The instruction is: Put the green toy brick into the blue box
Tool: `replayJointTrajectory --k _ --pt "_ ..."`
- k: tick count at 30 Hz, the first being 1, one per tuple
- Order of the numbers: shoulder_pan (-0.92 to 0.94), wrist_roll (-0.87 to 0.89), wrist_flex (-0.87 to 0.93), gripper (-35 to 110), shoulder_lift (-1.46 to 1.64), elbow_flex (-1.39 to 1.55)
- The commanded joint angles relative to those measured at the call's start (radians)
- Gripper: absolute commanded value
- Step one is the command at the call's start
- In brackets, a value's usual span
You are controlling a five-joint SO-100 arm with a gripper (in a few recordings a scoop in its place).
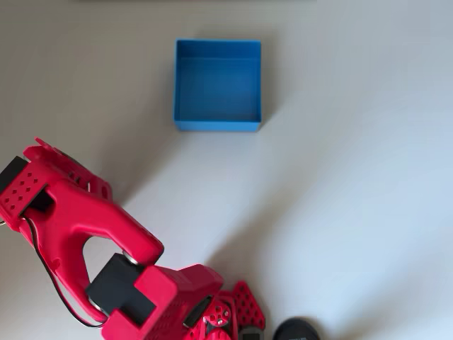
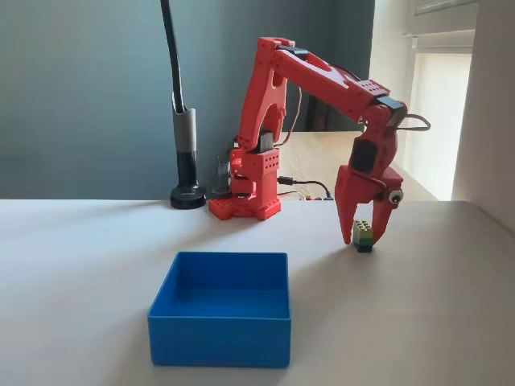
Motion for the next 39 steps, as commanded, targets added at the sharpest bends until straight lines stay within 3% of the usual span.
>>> replayJointTrajectory --k 1,9,17,39 --pt "-0.006 -0.011 0.005 3 0.058 -0.015" --pt "-0.006 0.077 0.009 0 0.057 -0.084" --pt "0.048 0.169 0.074 0 0.057 -0.331" --pt "0.483 0.232 0.060 0 0.060 -0.518"
